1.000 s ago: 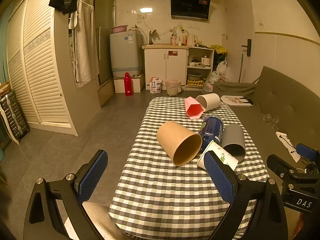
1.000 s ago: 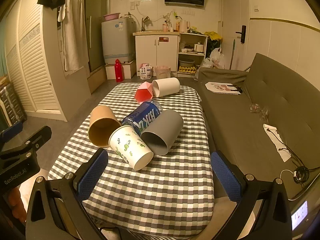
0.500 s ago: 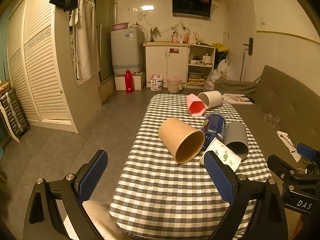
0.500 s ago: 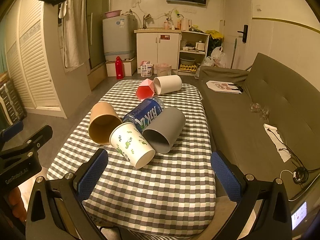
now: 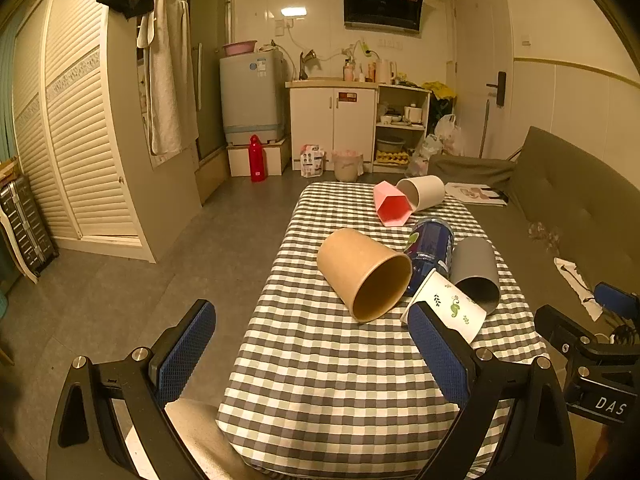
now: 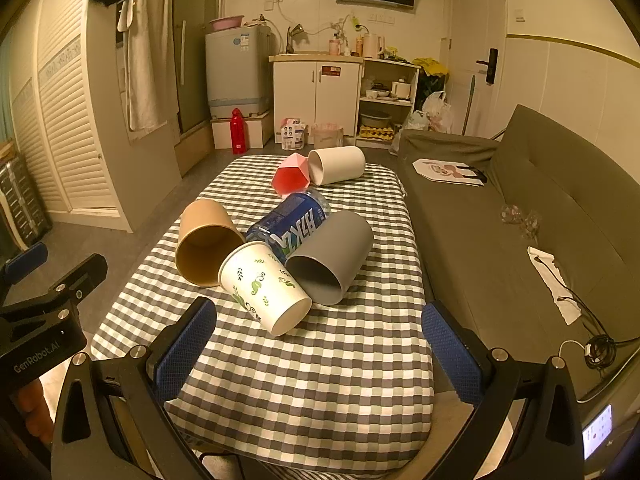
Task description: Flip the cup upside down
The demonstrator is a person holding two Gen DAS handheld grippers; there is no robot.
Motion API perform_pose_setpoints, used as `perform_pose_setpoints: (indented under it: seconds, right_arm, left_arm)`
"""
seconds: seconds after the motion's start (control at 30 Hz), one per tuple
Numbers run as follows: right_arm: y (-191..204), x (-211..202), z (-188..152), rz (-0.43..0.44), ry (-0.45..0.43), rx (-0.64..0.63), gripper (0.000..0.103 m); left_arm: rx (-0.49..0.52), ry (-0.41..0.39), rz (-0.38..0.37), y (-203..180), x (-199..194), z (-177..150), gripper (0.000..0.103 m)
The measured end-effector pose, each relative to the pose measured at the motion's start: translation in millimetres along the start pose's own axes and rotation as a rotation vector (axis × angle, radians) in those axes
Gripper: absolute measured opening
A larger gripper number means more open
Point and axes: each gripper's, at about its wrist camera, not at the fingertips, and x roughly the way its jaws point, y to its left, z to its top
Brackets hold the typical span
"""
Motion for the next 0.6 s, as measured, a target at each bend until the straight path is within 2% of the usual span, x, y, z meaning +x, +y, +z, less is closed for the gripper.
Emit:
perform_pose_setpoints:
  seconds: [0.6]
  right_arm:
    - [1.5, 6.4, 4.3, 0.002, 0.014, -0.002, 0.103]
  left_arm:
    - [-0.002, 0.027, 0.000, 1.0, 8.7, 1.6, 0.099]
